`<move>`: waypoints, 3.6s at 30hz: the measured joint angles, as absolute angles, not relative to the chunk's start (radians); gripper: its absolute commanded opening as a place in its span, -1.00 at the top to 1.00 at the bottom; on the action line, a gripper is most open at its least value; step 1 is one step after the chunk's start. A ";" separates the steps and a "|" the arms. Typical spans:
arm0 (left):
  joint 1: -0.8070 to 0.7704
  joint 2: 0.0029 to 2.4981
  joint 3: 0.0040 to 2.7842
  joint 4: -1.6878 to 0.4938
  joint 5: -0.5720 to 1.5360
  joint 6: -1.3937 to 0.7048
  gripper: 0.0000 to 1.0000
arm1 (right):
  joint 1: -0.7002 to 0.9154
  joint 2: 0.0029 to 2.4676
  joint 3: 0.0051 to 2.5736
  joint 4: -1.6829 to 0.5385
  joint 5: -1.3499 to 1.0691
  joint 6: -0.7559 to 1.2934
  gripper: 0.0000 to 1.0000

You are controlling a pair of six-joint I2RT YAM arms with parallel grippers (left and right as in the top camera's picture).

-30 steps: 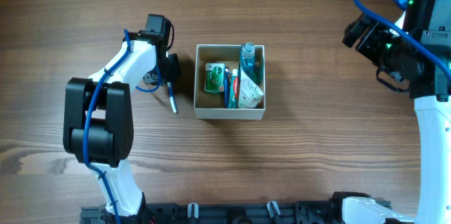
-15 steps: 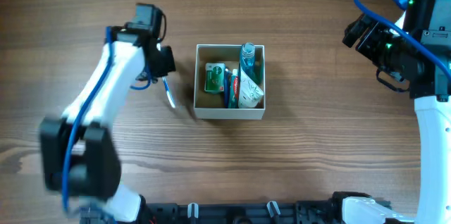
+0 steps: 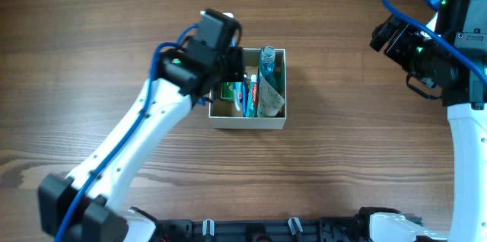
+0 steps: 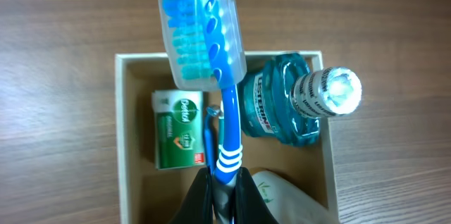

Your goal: Pack container

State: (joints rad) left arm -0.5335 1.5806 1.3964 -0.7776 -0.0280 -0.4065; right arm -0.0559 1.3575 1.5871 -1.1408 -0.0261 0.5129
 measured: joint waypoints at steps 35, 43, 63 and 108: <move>-0.543 1.677 1.408 -0.896 -0.086 -0.650 -0.22 | -0.056 1.357 1.587 -1.141 -0.026 0.513 -1.00; -0.543 1.235 1.451 -1.135 -0.355 -0.603 -1.00 | -0.056 1.357 1.587 -1.141 -0.026 0.513 -0.99; -0.542 0.873 1.451 -1.196 -0.476 -0.466 -1.00 | -0.056 1.357 1.587 -1.140 -0.026 0.513 -1.00; 0.020 0.020 0.181 -0.657 0.015 -0.072 -1.00 | -0.056 1.357 1.588 -1.140 -0.026 0.513 -0.99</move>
State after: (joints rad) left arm 0.0200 0.0196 0.1810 -0.6567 0.0154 -0.0715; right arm -0.0559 1.3575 1.5883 -1.1400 -0.0261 0.5129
